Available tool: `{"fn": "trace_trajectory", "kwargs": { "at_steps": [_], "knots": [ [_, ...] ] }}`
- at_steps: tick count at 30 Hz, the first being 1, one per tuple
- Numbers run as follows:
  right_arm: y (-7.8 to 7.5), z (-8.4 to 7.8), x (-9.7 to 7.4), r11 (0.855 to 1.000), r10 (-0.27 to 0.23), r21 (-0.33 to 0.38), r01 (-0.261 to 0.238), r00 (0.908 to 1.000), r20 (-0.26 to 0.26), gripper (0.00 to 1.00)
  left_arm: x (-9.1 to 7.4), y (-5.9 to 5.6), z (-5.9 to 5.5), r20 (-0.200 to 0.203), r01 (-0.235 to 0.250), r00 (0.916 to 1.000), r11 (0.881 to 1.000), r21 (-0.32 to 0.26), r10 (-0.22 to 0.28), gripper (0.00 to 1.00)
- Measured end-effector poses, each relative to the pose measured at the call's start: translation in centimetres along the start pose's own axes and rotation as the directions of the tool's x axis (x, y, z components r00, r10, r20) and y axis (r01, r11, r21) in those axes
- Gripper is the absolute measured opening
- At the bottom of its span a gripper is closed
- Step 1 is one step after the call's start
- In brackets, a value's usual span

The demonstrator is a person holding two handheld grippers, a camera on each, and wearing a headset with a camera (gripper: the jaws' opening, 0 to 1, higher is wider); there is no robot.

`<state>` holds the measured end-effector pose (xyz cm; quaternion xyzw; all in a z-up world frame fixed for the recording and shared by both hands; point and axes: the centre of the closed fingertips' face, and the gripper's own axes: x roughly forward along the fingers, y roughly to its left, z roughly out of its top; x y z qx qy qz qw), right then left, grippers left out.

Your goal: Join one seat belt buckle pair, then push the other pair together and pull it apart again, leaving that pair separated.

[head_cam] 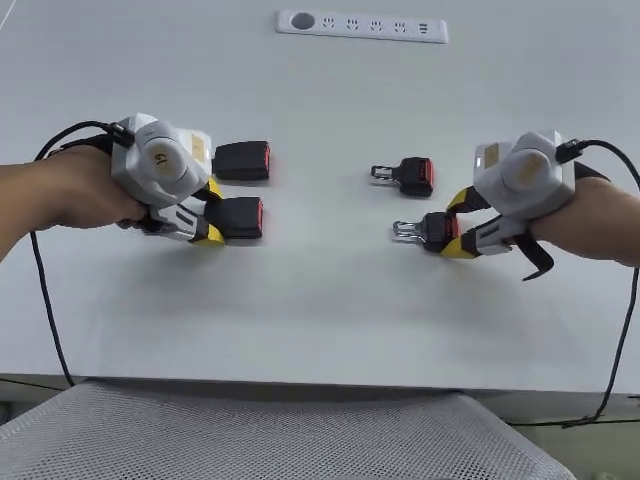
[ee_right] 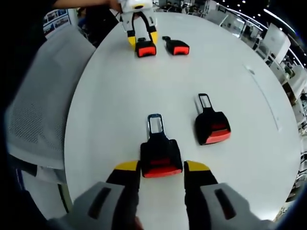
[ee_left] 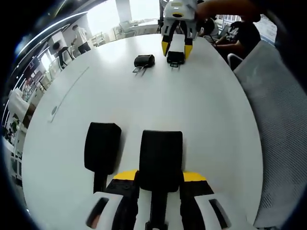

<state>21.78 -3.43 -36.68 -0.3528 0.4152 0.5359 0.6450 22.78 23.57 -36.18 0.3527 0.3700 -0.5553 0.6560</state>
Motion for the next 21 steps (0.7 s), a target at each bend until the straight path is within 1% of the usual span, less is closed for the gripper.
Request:
{"fn": "trace_trajectory", "kwargs": {
  "at_steps": [5, 6, 8, 9, 10, 11, 13, 16, 18, 21],
  "knots": [
    [-0.20, 0.20, 0.49, 0.999, 0.032, -0.008, -0.032, 0.9994, -0.014, 0.37, 0.05, 0.03, 0.00, -0.002, 0.017, 0.9999, 1.000, 0.006, -0.017, 0.33],
    [-0.26, 0.20, 0.48, 0.999, 0.032, -0.011, -0.032, 0.9994, -0.016, 0.37, 0.06, 0.02, 0.01, -0.002, 0.019, 0.9998, 1.000, 0.008, -0.019, 0.33],
    [-0.48, 0.26, 0.52, 0.999, 0.036, -0.031, -0.037, 0.9992, -0.014, 0.36, 0.12, 0.05, 0.01, -0.005, 0.026, 0.9996, 1.000, 0.012, -0.026, 0.33],
    [-0.61, 0.21, 0.51, 0.996, 0.041, -0.078, -0.043, 0.9989, -0.023, 0.36, 0.15, 0.04, 0.04, -0.010, 0.029, 0.9995, 1.000, 0.012, -0.029, 0.33],
    [-0.54, 0.24, 0.53, 0.997, 0.044, -0.055, -0.045, 0.9988, -0.020, 0.35, 0.19, 0.07, 0.06, -0.015, 0.031, 0.9994, 0.999, 0.009, -0.031, 0.33],
    [-0.61, 0.25, 0.53, 0.997, 0.046, -0.062, -0.047, 0.9987, -0.021, 0.35, 0.22, 0.04, 0.06, -0.023, 0.033, 0.9992, 0.999, 0.007, -0.033, 0.33],
    [-0.68, 0.28, 0.54, 0.996, 0.052, -0.068, -0.054, 0.9984, -0.024, 0.35, 0.22, -0.07, 0.07, -0.035, 0.039, 0.9987, 0.999, 0.021, -0.038, 0.33],
    [-0.58, 0.29, 0.54, 0.995, 0.052, -0.078, -0.055, 0.9979, -0.038, 0.34, 0.23, -0.09, 0.07, -0.042, 0.048, 0.9980, 0.998, 0.030, -0.047, 0.33],
    [-0.56, 0.27, 0.52, 0.996, 0.053, -0.076, -0.056, 0.9978, -0.039, 0.34, 0.22, -0.13, 0.05, -0.043, 0.051, 0.9979, 0.998, 0.033, -0.049, 0.33],
    [-0.60, 0.29, 0.51, 0.996, 0.054, -0.070, -0.057, 0.9980, -0.034, 0.34, 0.20, -0.13, 0.01, -0.033, 0.052, 0.9982, 0.998, 0.034, -0.050, 0.33]
  ]
}}
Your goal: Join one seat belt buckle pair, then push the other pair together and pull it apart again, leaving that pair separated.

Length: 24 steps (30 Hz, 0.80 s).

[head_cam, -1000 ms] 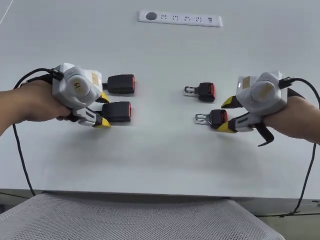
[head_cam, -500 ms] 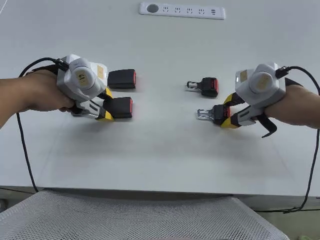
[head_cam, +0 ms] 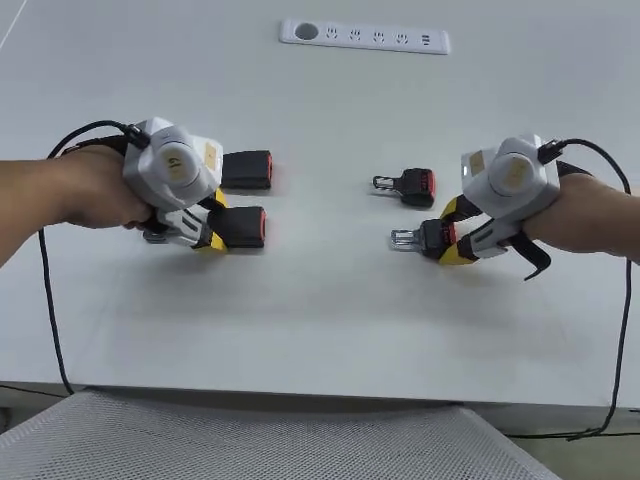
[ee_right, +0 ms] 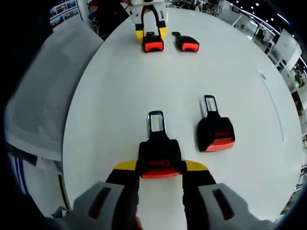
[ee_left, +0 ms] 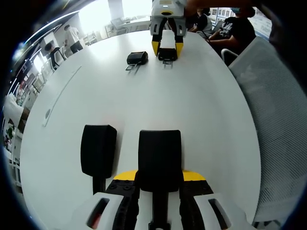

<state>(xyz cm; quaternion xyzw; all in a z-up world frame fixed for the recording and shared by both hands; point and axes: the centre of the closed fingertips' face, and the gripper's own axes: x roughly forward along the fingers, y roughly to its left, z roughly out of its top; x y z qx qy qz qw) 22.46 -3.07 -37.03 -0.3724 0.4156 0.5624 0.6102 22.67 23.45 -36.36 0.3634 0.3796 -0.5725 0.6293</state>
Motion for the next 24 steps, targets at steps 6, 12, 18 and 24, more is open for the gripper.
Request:
{"fn": "trace_trajectory", "kwargs": {
  "at_steps": [6, 12, 18, 24],
  "knots": [
    [0.0, 0.0, 0.0, 1.000, -0.003, 0.007, 0.003, 0.9999, 0.012, 0.34, 0.0, 0.0, 0.0, 0.000, -0.003, 1.0000, 1.000, -0.008, 0.003, 0.33],
    [-0.1, 0.1, 0.0, 1.000, -0.008, 0.017, 0.008, 0.9997, 0.023, 0.34, 0.0, 0.0, 0.0, -0.015, -0.006, 0.9999, 1.000, -0.007, 0.006, 0.33],
    [-0.1, 0.3, 0.1, 1.000, -0.017, 0.016, 0.016, 0.9999, 0.004, 0.35, 0.1, 0.0, 0.0, -0.012, -0.002, 0.9999, 1.000, -0.006, 0.002, 0.33],
    [-0.4, 1.2, 0.5, 0.999, -0.021, 0.024, 0.021, 0.9994, 0.025, 0.35, 0.1, 0.0, 0.0, -0.008, 0.004, 1.0000, 1.000, 0.001, -0.004, 0.33]
  ]
}}
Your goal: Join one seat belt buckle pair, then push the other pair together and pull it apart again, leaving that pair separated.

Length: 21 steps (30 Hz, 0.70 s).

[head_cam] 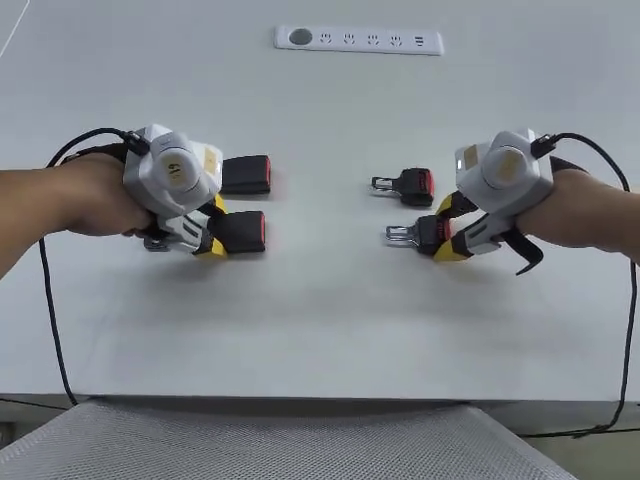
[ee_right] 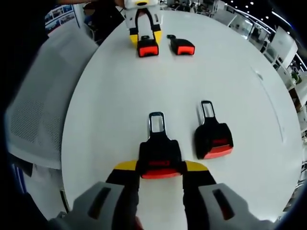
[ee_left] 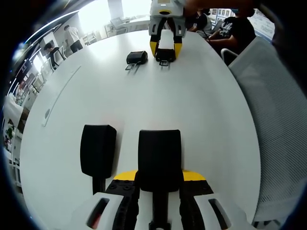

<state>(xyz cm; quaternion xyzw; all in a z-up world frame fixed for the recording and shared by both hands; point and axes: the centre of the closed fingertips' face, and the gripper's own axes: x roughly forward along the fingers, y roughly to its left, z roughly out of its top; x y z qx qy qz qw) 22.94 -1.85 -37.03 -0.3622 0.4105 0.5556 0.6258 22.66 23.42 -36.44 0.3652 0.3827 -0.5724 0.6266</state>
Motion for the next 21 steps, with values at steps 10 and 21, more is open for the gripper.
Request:
{"fn": "trace_trajectory", "kwargs": {
  "at_steps": [10, 21],
  "knots": [
    [0.5, 2.0, 0.7, 0.999, -0.015, -0.037, 0.016, 0.9993, 0.033, 0.35, -0.1, -0.2, 0.0, -0.002, -0.003, 1.0000, 1.000, -0.005, 0.003, 0.33],
    [1.4, 4.8, 1.9, 0.999, -0.019, -0.039, 0.022, 0.9967, 0.079, 0.35, 0.0, -0.2, 0.0, -0.013, 0.000, 0.9999, 1.000, -0.006, 0.000, 0.33]
  ]
}}
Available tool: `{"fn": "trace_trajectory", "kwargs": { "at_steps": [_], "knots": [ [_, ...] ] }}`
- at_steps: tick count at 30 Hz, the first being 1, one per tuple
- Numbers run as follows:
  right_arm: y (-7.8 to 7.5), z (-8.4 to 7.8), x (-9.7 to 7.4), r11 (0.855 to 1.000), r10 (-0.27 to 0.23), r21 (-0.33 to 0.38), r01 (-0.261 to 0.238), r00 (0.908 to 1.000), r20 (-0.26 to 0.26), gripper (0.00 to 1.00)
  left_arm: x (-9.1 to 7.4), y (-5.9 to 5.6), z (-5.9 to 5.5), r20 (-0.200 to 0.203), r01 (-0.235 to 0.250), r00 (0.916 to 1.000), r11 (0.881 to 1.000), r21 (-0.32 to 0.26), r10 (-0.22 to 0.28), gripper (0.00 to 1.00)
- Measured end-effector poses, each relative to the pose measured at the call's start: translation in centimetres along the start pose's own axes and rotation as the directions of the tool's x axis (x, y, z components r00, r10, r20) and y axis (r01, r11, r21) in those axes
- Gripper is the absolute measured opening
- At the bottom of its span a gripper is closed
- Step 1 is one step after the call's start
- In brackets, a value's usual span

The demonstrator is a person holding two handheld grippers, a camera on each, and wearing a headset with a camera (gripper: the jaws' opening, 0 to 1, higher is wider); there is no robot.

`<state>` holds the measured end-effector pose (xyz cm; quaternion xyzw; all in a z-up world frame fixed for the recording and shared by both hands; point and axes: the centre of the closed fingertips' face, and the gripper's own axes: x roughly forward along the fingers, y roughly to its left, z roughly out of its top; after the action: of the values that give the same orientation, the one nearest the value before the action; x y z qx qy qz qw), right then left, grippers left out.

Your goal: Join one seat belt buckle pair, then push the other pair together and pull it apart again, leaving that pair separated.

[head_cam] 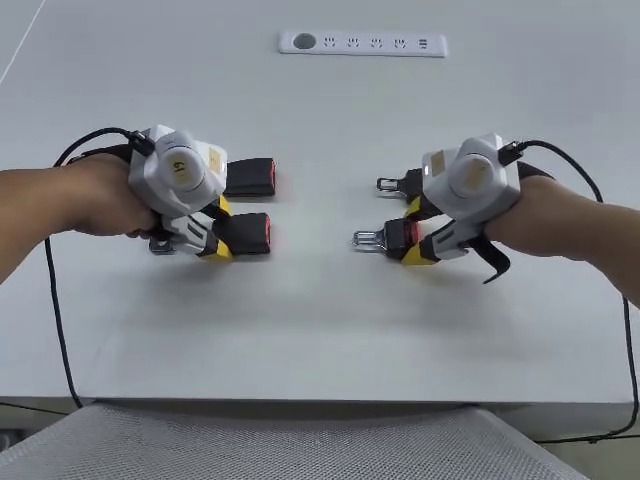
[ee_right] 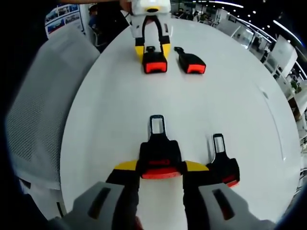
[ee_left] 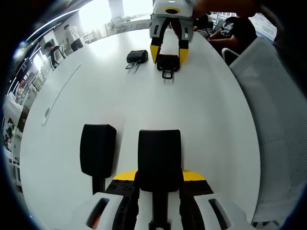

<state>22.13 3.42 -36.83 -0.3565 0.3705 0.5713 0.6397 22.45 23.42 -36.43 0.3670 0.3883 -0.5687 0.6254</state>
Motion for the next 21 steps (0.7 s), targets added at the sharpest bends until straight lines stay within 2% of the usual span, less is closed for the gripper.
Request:
{"fn": "trace_trajectory", "kwargs": {
  "at_steps": [15, 21],
  "knots": [
    [0.2, 5.2, 2.7, 1.000, -0.012, 0.018, 0.010, 0.9977, 0.067, 0.35, 0.0, 0.0, 0.0, 0.014, 0.004, 0.9999, 1.000, 0.005, -0.004, 0.33],
    [0.2, 7.1, 3.7, 1.000, -0.010, 0.014, 0.009, 0.9966, 0.082, 0.35, 0.4, 0.7, -0.5, 0.014, 0.006, 0.9999, 1.000, 0.001, -0.006, 0.33]
  ]
}}
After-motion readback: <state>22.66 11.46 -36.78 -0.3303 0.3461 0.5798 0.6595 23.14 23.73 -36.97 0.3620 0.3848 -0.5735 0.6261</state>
